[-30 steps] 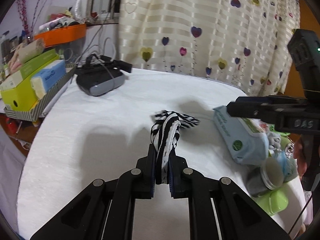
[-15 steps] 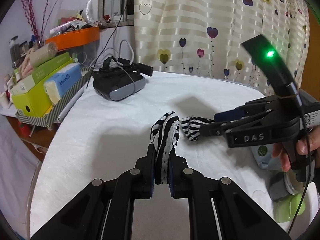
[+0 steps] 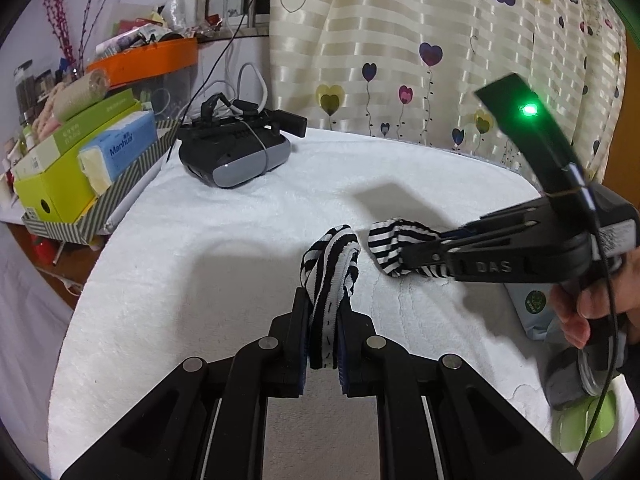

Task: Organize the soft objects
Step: 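Grasp the other striped sock with the right gripper while left holds its sock, then carry both striped socks over the lime-green box and lower them in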

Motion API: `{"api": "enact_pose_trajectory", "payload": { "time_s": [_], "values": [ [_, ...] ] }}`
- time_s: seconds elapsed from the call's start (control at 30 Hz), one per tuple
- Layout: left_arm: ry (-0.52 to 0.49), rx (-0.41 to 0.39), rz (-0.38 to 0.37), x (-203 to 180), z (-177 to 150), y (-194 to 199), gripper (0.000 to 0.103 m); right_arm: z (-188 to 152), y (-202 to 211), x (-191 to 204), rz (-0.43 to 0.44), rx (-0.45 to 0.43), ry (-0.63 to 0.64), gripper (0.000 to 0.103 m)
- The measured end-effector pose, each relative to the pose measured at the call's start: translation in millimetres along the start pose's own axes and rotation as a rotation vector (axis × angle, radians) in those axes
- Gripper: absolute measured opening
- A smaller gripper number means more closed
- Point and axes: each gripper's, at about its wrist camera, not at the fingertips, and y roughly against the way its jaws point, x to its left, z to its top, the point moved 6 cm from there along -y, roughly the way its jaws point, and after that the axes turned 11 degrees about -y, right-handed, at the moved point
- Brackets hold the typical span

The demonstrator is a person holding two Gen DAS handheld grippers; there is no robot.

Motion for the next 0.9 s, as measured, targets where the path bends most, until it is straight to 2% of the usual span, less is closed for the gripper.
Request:
{"api": "enact_pose_trajectory", "payload": {
  "time_s": [0.23, 0.53, 0.73, 0.9],
  "values": [
    [0.012, -0.023, -0.013, -6, 10, 17, 0.010, -10, 38, 3, 0.044, -0.074, -0.012, 0.012],
    [-0.015, -0.084, -0.055, -40, 32, 53, 0.010, -37, 121, 6, 0.092, -0.235, -0.032, 0.012],
    [-0.047, -0.125, -0.133, -85, 50, 76, 0.010, -70, 186, -15, 0.083, -0.370, -0.081, 0.012],
    [-0.105, -0.160, -0.198, -141, 70, 89, 0.010, -102, 233, -54, 0.037, -0.472, -0.164, 0.012]
  ]
}}
